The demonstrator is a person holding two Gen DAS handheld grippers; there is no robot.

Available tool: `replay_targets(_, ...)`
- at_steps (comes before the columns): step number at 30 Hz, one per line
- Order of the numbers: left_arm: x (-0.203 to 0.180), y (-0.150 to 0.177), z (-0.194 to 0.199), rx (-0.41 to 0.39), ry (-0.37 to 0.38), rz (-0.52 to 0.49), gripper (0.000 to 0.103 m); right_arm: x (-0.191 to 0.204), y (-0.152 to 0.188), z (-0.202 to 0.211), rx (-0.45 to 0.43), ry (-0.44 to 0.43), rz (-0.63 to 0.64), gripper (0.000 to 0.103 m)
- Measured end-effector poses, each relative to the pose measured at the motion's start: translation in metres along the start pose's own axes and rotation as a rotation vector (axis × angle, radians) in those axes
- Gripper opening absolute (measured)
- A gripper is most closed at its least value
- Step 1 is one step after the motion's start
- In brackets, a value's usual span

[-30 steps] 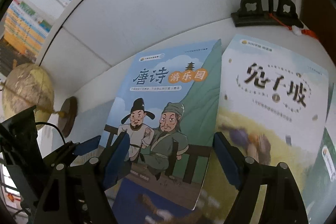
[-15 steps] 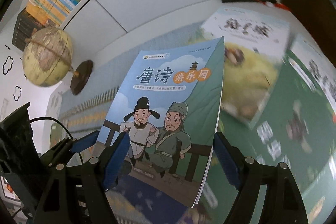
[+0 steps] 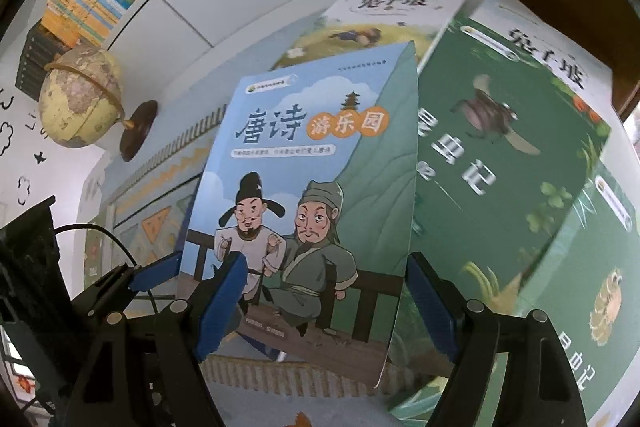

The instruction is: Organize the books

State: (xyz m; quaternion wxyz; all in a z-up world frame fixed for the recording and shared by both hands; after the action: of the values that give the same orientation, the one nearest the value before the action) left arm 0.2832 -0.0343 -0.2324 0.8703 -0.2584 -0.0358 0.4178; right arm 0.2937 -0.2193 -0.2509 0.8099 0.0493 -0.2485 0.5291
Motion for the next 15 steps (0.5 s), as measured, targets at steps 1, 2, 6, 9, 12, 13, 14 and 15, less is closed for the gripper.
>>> replay_targets(1, -0.001, 0.001, -0.001, 0.002, 0.002, -0.003, 0.083, -0.002, 0.001, 0.001, -0.003, 0.002, 0.0, 0.08)
replay_targets(2, -0.001, 0.001, -0.003, 0.004, 0.004, -0.005, 0.083, -0.004, 0.002, 0.001, -0.004, 0.004, -0.001, 0.08)
replay_targets(6, -0.004, 0.002, -0.003, 0.004, -0.009, -0.024, 0.082, -0.01, 0.006, 0.001, -0.019, 0.015, -0.002, 0.08)
replay_targets(9, -0.006, 0.002, -0.005, 0.006, -0.02, -0.036, 0.082, -0.012, 0.008, 0.003, -0.04, 0.034, 0.01, 0.08)
replay_targets(12, -0.005, 0.003, -0.006, 0.003, -0.018, -0.034, 0.082, -0.014, 0.009, 0.004, -0.067, 0.057, 0.021, 0.08)
replay_targets(13, -0.005, 0.003, -0.006, 0.004, -0.018, -0.033, 0.082, -0.015, 0.009, 0.005, -0.074, 0.066, 0.027, 0.08)
replay_targets(14, -0.005, 0.003, -0.006, 0.003, -0.017, -0.033, 0.082, -0.016, 0.009, 0.005, -0.081, 0.074, 0.032, 0.08)
replay_targets(15, -0.005, 0.003, -0.006, 0.002, -0.016, -0.031, 0.082, -0.017, 0.009, 0.005, -0.09, 0.08, 0.035, 0.079)
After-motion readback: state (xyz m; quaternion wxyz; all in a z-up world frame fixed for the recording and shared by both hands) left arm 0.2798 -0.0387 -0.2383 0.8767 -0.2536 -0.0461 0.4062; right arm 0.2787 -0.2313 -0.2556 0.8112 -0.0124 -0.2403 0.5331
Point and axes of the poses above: each gripper's, at about its wrist camera, not at the fingertips, and z roughly against the way its jaws point, x to its left, y to its underside, the point moved 1 cm from there along -z, roughly the way its jaws point, and after that the axes turned 15 degrees about -z, right-handed, at the moved point
